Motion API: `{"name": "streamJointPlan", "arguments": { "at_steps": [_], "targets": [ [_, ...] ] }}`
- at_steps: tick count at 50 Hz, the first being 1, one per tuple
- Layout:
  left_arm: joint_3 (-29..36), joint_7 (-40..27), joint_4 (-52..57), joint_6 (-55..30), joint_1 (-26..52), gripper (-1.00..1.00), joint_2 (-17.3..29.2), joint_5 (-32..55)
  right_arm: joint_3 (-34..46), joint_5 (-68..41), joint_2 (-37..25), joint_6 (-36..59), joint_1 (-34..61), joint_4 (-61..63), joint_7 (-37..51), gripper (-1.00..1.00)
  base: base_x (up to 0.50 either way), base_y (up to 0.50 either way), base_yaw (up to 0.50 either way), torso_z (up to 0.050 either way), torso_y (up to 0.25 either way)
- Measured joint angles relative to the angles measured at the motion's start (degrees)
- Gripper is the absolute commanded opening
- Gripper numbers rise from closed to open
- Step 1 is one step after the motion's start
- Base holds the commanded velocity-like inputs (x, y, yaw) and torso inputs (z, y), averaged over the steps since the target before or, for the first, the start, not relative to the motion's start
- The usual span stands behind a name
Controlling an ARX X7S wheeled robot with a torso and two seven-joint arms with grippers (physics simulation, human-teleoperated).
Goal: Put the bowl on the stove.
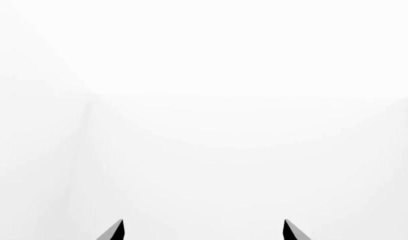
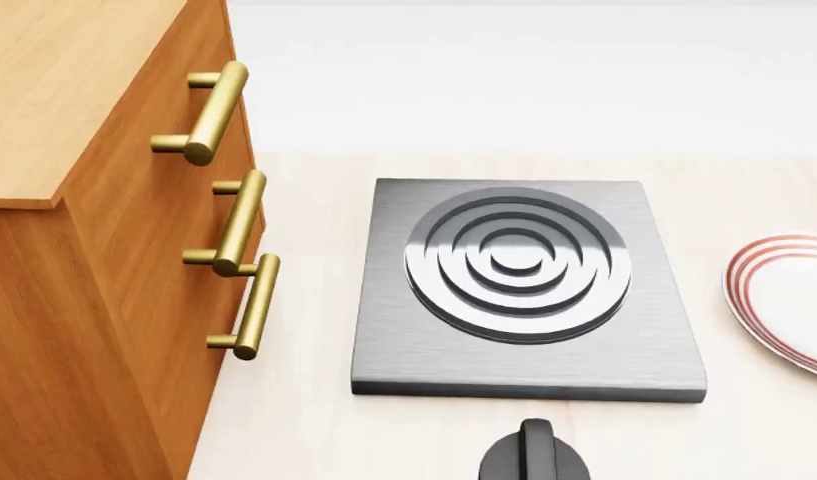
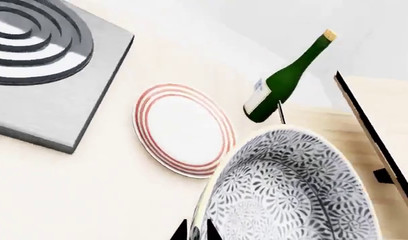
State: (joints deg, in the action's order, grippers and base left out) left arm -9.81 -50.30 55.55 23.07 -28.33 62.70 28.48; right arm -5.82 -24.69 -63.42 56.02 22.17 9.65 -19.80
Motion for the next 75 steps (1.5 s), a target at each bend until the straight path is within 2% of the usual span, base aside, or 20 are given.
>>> {"name": "streamJointPlan", "arguments": {
  "at_steps": [11,19,28,39,55,75],
  "targets": [
    [-0.2,0.2,0.1,0.0,-0.1,1.0,-0.1,0.1,17.9,4.0,1.1,2.9,23.7,1.3,-7.0,-1.0,0.0,0.0,0.0,0.0,0.0],
    [0.5,0.2,0.1,-0.3,0.8,1.0,0.1,0.3,28.2,7.4,7.2,2.4,36.4,-2.4,-10.7,-1.0,0.0,0.0,0.0,0.0,0.0],
    [0.6,0.4,0.1,-0.3,1.0,1.0,0.1,0.5,36.7,10.6,14.8,0.7,45.9,-7.6,-13.3,-1.0,0.0,0.0,0.0,0.0,0.0],
    [0.7,0.5,0.2,-0.4,1.1,1.0,-0.1,0.4,40.2,11.5,22.3,-1.1,51.3,-11.7,-13.7,-1.0,0.0,0.0,0.0,0.0,0.0],
    [0.9,0.6,0.2,-0.6,1.4,1.0,-0.2,0.4,42.2,11.5,30.7,-3.8,54.3,-16.6,-13.0,-1.0,0.0,0.0,0.0,0.0,0.001],
    [1.2,0.9,0.2,-0.6,1.6,1.0,-0.5,0.2,43.2,11.3,32.6,-5.1,54.1,-15.8,-13.0,-1.0,0.0,0.0,0.0,0.0,0.001]
  ]
}}
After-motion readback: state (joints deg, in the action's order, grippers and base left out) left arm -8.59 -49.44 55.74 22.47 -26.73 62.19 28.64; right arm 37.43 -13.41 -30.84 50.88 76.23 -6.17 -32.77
